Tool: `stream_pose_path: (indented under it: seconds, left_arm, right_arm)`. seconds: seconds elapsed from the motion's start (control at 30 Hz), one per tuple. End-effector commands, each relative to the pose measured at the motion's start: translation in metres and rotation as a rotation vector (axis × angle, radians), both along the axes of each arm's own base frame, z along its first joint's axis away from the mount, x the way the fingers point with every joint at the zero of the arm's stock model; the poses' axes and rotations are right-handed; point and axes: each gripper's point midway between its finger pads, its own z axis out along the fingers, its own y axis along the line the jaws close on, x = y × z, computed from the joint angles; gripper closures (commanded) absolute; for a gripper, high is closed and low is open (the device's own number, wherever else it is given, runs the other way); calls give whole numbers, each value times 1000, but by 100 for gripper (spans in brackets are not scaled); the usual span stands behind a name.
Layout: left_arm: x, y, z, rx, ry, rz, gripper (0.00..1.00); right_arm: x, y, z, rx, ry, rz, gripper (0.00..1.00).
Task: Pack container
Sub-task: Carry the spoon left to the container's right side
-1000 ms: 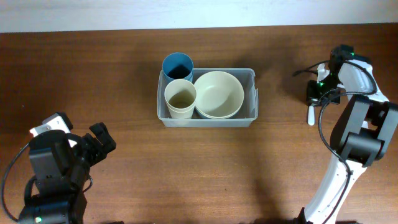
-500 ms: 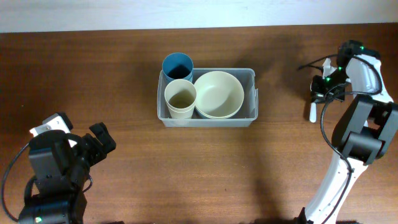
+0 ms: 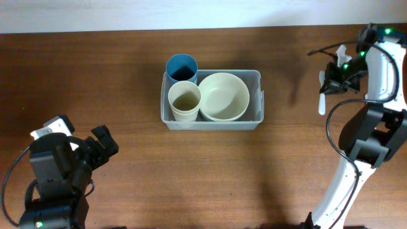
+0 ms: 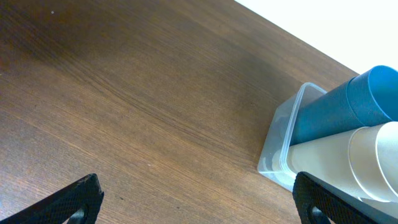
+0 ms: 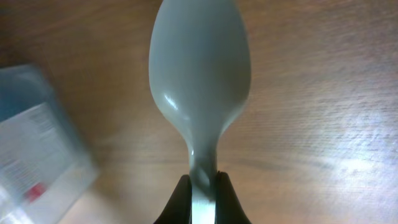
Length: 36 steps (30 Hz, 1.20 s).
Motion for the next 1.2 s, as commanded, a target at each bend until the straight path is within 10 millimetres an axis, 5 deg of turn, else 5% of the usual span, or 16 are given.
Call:
stream_pose_path:
  seconds: [0.0,0.27,0.53,0.7,1.17]
  left_arm:
    - [0,0,-2,-10,0,6,0]
    - [0,0,-2,-10,0,6,0]
    - [0,0,-2,-10,0,6,1]
    - [0,0,-2,-10,0,6,0]
    - [0,0,-2,-10,0,6,0]
  right_arm:
    - [15,30,37,74,-97,64,96]
    - [21,91,78,94,-167,155,96]
    - [15,174,79,117,-135,267,96]
    - [8,208,77,102,-113,312,96]
    - [3,210,65,-72,-49,213,96]
